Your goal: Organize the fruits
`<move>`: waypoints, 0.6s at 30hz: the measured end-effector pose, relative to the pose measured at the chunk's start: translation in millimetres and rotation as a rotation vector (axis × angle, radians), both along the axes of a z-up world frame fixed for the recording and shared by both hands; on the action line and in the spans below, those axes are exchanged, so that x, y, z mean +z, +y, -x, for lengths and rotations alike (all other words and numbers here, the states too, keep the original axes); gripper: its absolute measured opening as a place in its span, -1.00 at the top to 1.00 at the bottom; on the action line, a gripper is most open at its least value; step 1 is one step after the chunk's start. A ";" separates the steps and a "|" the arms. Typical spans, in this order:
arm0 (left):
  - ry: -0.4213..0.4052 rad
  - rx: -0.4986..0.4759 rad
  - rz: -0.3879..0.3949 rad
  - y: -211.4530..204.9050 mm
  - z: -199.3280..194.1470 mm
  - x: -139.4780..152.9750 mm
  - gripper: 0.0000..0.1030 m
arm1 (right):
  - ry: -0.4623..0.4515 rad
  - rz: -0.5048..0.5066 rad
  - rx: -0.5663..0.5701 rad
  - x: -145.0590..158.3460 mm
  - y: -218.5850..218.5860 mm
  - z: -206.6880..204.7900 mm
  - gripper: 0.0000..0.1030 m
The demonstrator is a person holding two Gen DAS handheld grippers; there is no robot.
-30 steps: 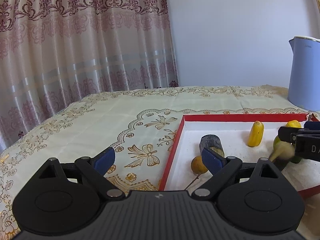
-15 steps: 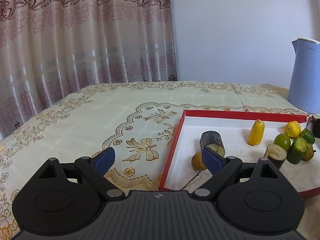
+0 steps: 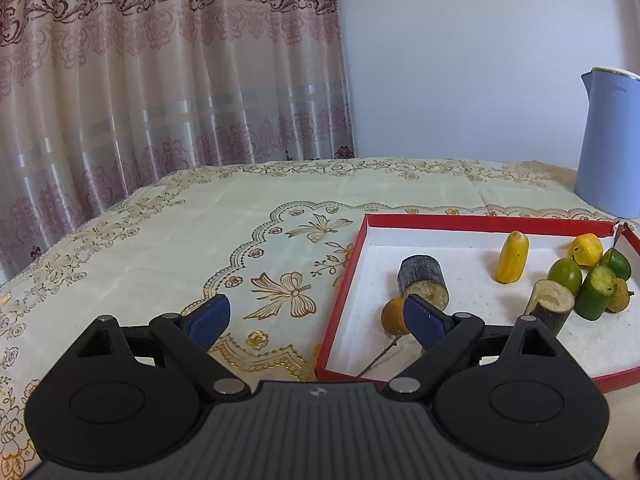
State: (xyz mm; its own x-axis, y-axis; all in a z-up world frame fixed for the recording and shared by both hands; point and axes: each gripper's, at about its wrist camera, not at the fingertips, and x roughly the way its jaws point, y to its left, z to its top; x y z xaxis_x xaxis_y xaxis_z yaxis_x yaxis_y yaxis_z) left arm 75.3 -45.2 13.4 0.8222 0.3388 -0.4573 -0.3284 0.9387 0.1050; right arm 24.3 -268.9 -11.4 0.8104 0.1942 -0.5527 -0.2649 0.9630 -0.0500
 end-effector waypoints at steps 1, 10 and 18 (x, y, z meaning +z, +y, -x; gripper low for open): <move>0.005 0.003 -0.002 -0.7 0.4 0.2 -0.83 | 0.016 -0.005 -0.006 -1.5 -0.6 -1.8 -1.00; 0.055 -0.109 0.035 -14.9 19.6 1.5 -0.83 | 0.043 0.047 -0.089 -17.9 -2.6 -16.3 -1.00; 0.055 -0.123 0.005 -25.1 21.0 -3.6 -0.85 | 0.083 -0.023 -0.109 -24.6 -13.1 -28.1 -1.00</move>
State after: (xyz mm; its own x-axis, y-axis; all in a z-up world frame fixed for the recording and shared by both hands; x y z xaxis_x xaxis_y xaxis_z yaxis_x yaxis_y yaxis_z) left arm 54.3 -70.3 9.9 0.8309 0.2350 -0.5044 -0.2051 0.9720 0.1150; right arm 52.4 -282.0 -36.0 0.7791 0.1213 -0.6150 -0.1614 0.9868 -0.0099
